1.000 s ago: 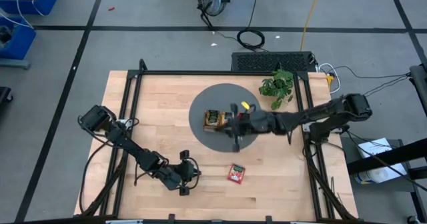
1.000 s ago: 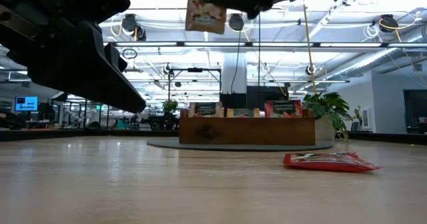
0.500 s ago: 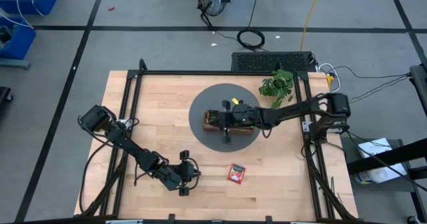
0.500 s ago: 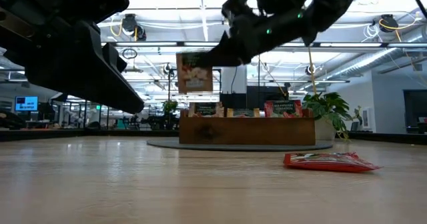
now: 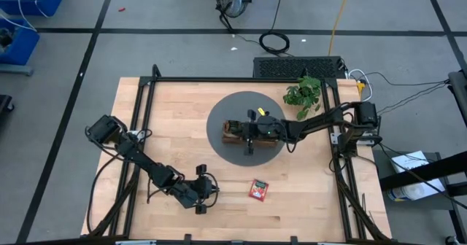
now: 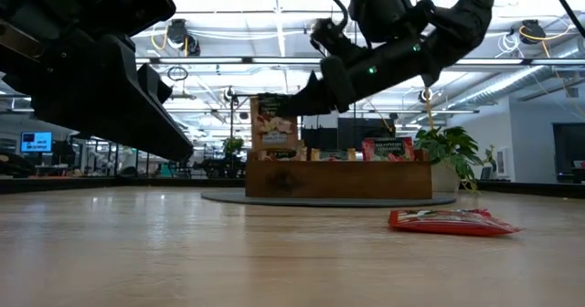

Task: Pick & Place Tea
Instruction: Put the brown tea bag into the left slot of the wooden organizer, then put the red tea bag into the right slot of the wooden organizer

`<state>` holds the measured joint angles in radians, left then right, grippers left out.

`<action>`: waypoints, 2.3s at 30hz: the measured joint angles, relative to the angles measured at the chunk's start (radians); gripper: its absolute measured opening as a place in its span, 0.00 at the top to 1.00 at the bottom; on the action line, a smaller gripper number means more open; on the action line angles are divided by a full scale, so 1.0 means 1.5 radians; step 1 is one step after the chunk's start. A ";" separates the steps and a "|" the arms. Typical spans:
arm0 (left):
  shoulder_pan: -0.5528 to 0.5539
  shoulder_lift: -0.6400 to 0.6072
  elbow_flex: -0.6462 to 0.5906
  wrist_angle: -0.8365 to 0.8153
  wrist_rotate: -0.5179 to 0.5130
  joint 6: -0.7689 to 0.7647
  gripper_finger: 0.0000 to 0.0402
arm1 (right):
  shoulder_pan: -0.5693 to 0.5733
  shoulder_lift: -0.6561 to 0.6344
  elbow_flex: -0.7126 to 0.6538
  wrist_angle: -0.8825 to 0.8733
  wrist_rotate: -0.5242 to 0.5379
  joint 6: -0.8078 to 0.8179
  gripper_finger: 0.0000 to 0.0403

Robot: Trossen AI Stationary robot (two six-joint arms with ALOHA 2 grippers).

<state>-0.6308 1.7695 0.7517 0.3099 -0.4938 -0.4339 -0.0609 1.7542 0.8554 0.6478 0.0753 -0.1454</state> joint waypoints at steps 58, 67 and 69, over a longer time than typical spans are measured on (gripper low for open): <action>0.001 0.000 0.000 -0.004 -0.001 0.001 0.94 | -0.022 0.074 -0.041 0.059 -0.017 0.125 0.88; 0.001 0.000 0.000 0.001 -0.001 -0.001 0.94 | -0.020 0.031 -0.041 0.078 -0.012 0.116 0.73; 0.001 0.000 0.000 0.001 -0.001 -0.001 0.94 | -0.013 0.007 -0.041 0.068 -0.009 0.098 0.72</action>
<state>-0.6296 1.7691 0.7517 0.3115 -0.4953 -0.4358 -0.0802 1.7653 0.7937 0.7499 0.0618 0.0020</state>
